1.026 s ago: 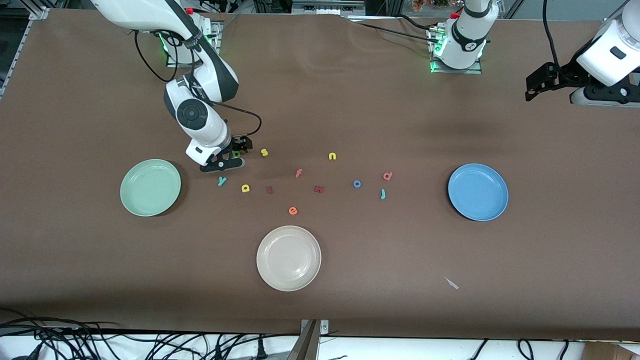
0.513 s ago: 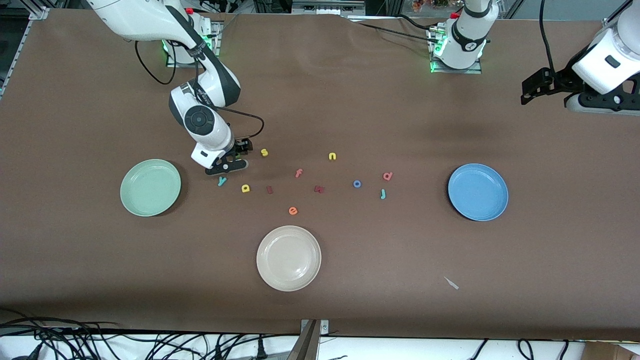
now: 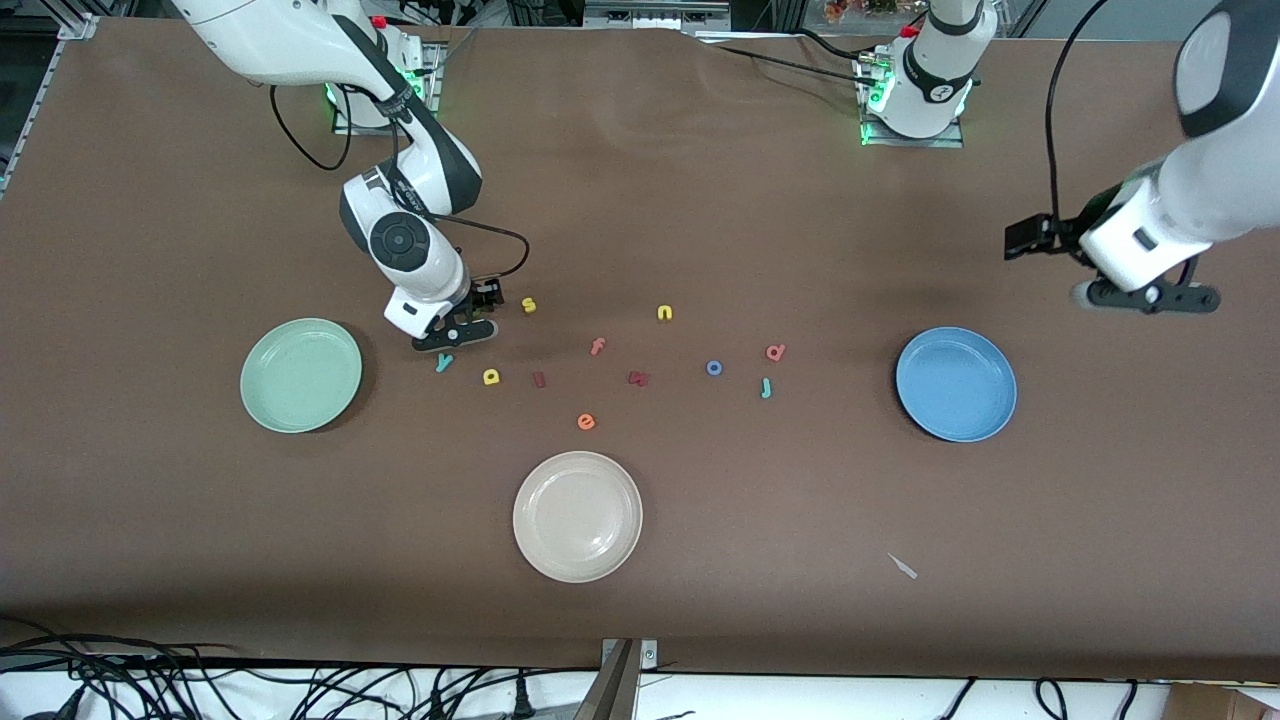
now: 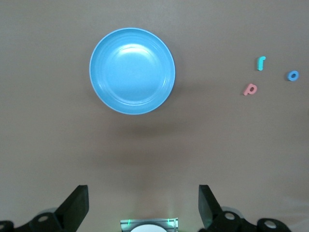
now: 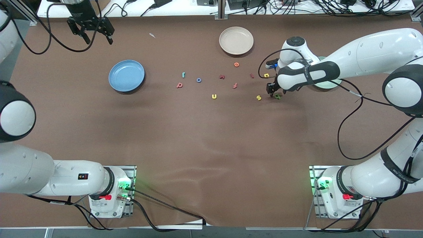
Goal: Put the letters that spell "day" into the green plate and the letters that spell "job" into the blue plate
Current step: 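Grasp the green letter with the right gripper while the left gripper reaches letters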
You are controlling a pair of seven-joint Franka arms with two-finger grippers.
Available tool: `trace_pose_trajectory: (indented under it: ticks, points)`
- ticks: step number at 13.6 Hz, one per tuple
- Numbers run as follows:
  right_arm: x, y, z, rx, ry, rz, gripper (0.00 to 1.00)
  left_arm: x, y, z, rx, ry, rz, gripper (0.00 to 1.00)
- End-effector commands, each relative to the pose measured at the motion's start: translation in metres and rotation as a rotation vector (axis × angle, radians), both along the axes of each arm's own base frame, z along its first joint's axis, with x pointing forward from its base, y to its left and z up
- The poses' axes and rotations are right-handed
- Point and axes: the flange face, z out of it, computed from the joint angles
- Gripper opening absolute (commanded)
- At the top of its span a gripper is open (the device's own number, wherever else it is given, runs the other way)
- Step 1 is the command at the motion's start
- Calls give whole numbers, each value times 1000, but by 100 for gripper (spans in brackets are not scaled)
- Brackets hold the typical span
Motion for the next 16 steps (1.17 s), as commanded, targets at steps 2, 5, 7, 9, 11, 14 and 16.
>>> trace_pose_trajectory:
  ticks: [2, 5, 7, 9, 11, 14, 16]
  points:
    - [-2, -2, -7, -4, 4, 14, 65, 40, -44, -63, -35, -44, -32, 100]
    - [-2, -2, -8, -4, 6, 11, 58, 43, -90, -118, -28, -115, -7, 100]
    - [-3, -3, -10, -5, 11, 11, 50, 37, -122, -158, -27, -168, 19, 100]
    - [-3, -3, -10, -5, 10, 7, 43, 35, -161, -190, -30, -203, 36, 100]
    - [-3, -3, -10, -5, 11, -2, 39, 28, -190, -210, -23, -210, 62, 100]
    - [-3, -3, -11, -6, 12, -5, 36, 10, -211, -237, -22, -209, 50, 100]
    - [-4, -3, -12, -6, 16, -8, 34, -14, -218, -266, -33, -234, 57, 100]
